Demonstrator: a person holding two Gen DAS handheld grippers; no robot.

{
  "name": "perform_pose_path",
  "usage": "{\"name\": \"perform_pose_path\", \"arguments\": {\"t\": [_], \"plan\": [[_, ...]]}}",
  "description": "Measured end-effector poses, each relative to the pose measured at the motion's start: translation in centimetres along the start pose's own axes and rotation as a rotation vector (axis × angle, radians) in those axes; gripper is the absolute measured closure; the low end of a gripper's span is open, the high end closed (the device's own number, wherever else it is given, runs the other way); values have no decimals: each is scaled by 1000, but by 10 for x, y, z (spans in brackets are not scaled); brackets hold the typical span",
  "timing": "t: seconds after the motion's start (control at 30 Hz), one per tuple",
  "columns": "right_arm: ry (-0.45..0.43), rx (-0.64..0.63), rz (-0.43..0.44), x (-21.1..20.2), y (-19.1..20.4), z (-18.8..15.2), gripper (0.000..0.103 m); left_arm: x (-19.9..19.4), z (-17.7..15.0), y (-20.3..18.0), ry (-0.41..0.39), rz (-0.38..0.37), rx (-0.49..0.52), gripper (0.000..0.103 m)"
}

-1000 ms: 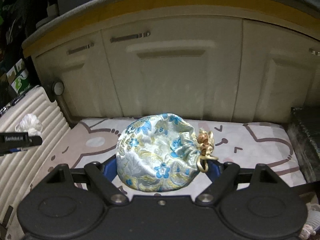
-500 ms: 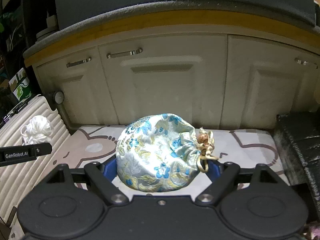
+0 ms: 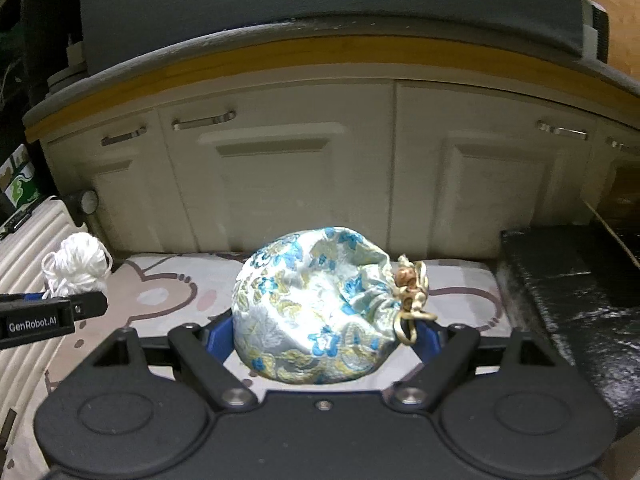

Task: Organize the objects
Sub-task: 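Lift and carry the pouch and yarn ball with both tools over the black box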

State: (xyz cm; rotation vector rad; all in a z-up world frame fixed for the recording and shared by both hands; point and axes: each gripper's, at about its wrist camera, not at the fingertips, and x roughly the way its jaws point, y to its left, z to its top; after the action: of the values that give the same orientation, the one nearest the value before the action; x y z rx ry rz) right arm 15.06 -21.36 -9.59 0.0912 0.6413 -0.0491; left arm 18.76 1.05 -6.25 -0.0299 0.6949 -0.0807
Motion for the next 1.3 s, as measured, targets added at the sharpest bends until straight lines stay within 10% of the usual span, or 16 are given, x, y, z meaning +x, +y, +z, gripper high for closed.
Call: {"name": "perform_pose_path", "arguments": {"t": [0.83, 1.3], "plan": [[-13, 89, -84, -40, -107, -11, 17, -2, 3, -106, -11, -256, 102, 57], [230, 1, -18, -12, -144, -59, 17, 19, -6, -162, 23, -415, 156, 57]]}}
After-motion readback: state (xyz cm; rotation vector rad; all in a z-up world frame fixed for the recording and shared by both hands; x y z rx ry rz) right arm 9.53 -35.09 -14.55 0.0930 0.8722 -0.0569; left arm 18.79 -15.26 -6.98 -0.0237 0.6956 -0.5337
